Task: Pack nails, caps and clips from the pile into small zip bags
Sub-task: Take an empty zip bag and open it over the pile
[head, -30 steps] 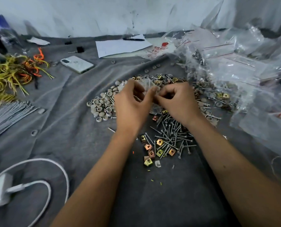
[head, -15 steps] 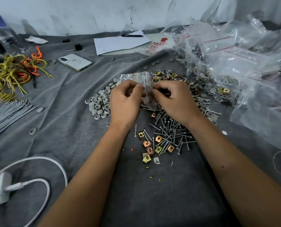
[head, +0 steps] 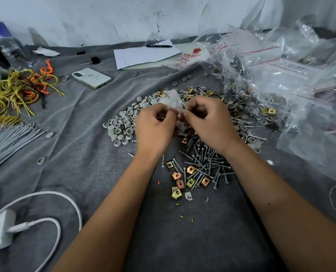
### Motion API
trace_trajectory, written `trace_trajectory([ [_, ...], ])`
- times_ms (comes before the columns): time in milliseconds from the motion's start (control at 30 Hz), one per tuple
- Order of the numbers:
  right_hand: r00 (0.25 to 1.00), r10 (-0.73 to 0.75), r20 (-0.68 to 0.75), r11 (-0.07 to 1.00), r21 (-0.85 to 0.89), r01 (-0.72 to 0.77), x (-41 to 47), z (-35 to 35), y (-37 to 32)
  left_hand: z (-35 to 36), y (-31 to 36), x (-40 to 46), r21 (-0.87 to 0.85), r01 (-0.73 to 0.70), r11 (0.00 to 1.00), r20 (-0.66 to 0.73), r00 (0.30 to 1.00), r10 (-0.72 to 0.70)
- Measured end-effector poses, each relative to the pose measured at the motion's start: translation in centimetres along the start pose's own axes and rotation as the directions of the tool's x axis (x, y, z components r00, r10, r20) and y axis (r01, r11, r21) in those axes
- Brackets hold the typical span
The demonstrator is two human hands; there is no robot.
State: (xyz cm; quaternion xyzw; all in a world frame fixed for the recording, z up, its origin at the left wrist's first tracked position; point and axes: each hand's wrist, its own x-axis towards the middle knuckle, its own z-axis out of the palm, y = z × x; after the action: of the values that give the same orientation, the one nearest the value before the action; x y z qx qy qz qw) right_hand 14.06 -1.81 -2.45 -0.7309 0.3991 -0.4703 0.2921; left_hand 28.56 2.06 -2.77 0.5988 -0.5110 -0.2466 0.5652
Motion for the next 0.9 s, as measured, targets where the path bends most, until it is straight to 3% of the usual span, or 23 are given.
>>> trace_trajectory([
  [100, 0.999, -0.047, -0.019, 0.998, -0.048, 0.046, -0.2, 0.0, -0.2, 0.1, 0.0, -0.1, 0.102, -0.074, 0.992, -0.084, 0.993, 0.083],
  [233, 0.984, -0.176, 0.036, 0.972, -0.149, 0.18, -0.6, 0.5, -0.8, 0.9, 0.2, -0.6, 0.156, -0.122, 0.98, -0.063, 0.989, 0.133],
  [600, 0.976, -0.214, -0.029, 0.95, -0.238, 0.201, -0.8, 1.2, -0.8, 0.9, 0.9, -0.8, 0.158, -0.164, 0.974, -0.068, 0.982, 0.176],
  [700, 0.97, -0.24, -0.024, 0.925, -0.309, 0.222, -0.6, 1.3, -0.8, 0.8, 0.7, -0.8, 0.106, -0.086, 0.991, -0.088, 0.992, 0.096],
  [833, 0.958, -0.287, -0.003, 0.896, -0.354, 0.267, -0.6, 1.5, -1.1, 0.9, 0.6, -0.6, -0.25, 0.182, 0.951, -0.049, 0.979, -0.2],
  [900, 0.959, -0.283, -0.033, 0.901, -0.353, 0.254, -0.6, 1.5, -1.2, 1.1, 0.7, -0.7, -0.248, 0.21, 0.946, -0.036, 0.974, -0.226],
])
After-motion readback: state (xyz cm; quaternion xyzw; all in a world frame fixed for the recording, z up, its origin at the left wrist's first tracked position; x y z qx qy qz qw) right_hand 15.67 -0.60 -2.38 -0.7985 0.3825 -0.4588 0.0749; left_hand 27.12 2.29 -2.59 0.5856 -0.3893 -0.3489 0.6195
